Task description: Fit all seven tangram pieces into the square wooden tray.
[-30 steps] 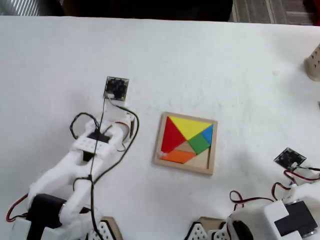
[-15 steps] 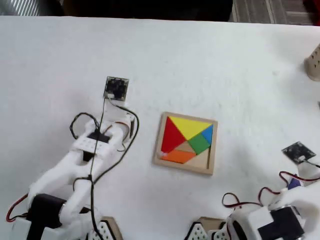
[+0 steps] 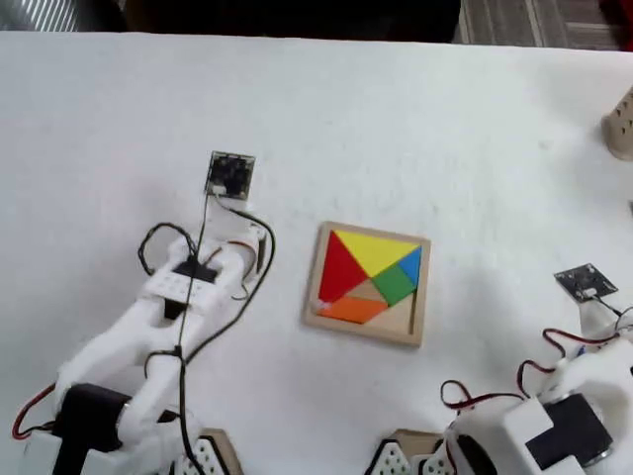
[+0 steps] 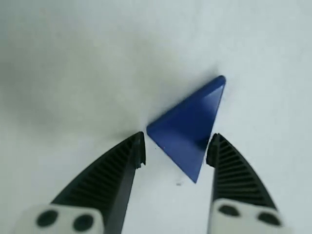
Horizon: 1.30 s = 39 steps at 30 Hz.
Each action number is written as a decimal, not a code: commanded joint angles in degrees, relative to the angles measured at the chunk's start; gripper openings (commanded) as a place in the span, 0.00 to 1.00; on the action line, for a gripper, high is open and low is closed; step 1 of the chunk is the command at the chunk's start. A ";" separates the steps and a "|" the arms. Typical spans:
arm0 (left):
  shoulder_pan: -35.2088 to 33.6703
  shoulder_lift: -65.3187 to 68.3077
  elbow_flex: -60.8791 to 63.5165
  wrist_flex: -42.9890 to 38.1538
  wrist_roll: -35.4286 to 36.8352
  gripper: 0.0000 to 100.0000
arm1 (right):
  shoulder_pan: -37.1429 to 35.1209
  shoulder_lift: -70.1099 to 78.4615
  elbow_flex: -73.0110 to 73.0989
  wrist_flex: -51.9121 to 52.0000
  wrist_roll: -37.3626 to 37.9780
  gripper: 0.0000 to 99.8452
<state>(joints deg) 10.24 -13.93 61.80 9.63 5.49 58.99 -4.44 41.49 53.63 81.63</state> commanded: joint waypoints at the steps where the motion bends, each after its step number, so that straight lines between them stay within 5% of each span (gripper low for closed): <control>1: 0.04 -0.48 -1.76 0.00 -0.35 0.02 | -1.27 0.57 -0.26 -2.51 -0.26 0.21; 39: 0.04 -0.48 -1.76 0.00 -0.35 0.02 | -4.00 -7.52 7.03 -3.21 -26.90 0.21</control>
<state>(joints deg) 10.24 -13.93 61.80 9.63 5.49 55.65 -10.15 48.70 51.08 55.34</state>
